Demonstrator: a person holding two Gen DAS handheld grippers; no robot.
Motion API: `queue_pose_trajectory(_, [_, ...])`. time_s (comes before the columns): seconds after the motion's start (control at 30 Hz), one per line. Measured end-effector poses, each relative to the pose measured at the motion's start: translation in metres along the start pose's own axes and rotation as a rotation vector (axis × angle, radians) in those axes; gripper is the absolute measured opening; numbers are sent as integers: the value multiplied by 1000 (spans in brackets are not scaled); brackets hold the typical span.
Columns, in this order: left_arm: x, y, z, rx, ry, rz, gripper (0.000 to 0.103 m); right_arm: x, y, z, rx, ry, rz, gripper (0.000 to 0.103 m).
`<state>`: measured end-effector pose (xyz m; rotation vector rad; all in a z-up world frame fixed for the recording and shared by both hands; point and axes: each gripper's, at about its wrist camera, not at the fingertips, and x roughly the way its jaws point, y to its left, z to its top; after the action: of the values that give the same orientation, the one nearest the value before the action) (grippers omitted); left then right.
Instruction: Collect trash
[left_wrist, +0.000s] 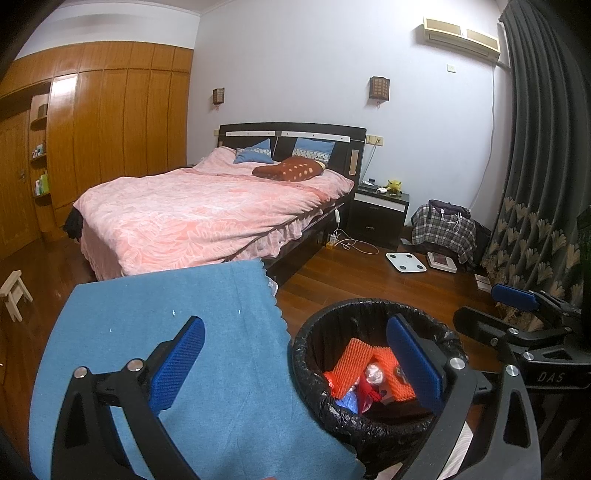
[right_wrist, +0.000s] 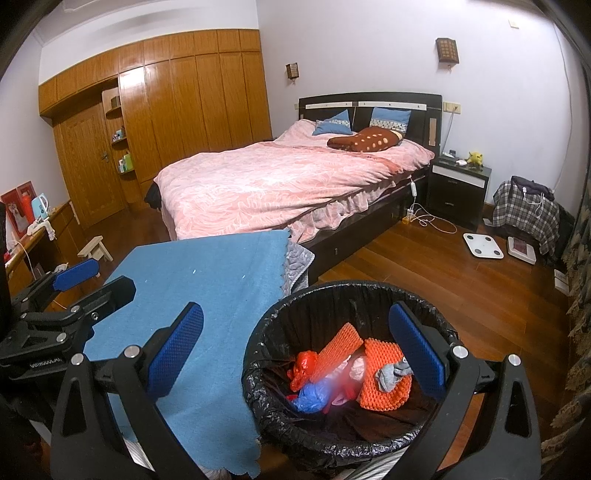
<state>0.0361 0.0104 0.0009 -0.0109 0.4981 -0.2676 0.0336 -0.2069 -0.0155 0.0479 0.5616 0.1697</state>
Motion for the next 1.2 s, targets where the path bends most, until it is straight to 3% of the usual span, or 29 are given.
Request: queue_pose_trajectory(1.2, [0,1,2,2,4,-2,97,-2,6,-3,5,9,0,98])
